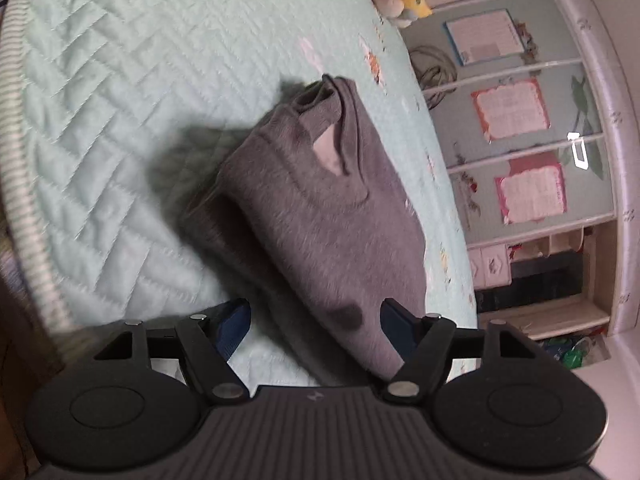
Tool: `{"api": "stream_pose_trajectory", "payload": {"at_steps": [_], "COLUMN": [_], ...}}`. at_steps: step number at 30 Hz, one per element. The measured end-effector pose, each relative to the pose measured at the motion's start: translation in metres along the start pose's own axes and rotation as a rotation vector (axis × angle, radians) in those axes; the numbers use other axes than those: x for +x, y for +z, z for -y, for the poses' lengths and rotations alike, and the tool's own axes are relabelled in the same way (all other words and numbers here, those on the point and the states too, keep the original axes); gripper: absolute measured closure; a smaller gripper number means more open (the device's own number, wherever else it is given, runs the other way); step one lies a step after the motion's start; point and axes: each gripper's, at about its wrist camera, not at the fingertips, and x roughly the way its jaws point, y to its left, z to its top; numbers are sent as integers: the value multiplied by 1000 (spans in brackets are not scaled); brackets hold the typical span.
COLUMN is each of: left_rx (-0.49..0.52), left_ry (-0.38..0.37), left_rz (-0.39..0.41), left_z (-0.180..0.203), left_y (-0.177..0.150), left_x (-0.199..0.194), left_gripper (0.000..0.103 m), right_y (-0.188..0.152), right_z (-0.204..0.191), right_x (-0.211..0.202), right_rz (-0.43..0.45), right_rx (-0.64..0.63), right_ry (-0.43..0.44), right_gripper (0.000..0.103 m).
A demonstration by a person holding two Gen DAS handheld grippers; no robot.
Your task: Fold clothes
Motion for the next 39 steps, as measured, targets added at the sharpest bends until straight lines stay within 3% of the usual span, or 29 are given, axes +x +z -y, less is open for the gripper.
{"api": "stream_pose_trajectory", "payload": {"at_steps": [3,6,8,10,14,17,21,26,31,36,39], "left_rx": [15,45,88,109,116,132,199,159,155,158,171], "left_ry": [-20,-32,-39,-53,-103,-120,-103,-134,-155,-193,-201], "left_rz": [36,62,77,73,69,66,55,48,35,8,-15], "left_z": [0,-1,1,1,0,-4,-9,-17,-18,-21,-20], "left_y": [2,2,0,1,6,6,4,9,12,17,19], "left_x": [3,6,7,7,7,10,14,17,19,23,27], "left_gripper": [28,28,28,28,28,32,53,56,55,55,54], "right_y": [6,15,20,25,59,100,140,174,172,157,130], "right_z": [-4,-26,-51,-76,-110,-122,-132,-126,-97,-76,-82], "right_x": [9,23,32,42,87,137,216,317,397,441,446], "right_rz": [-2,-2,14,27,-102,-236,-474,-778,-1095,-1379,-1459], "right_rx": [-52,-213,-420,-624,-902,-1010,-1135,-1092,-1020,-767,-800], "right_ry": [-22,-58,-47,-35,-12,-8,-22,57,56,183,225], "right_gripper": [38,38,37,26,24,24,25,25,25,24,26]}}
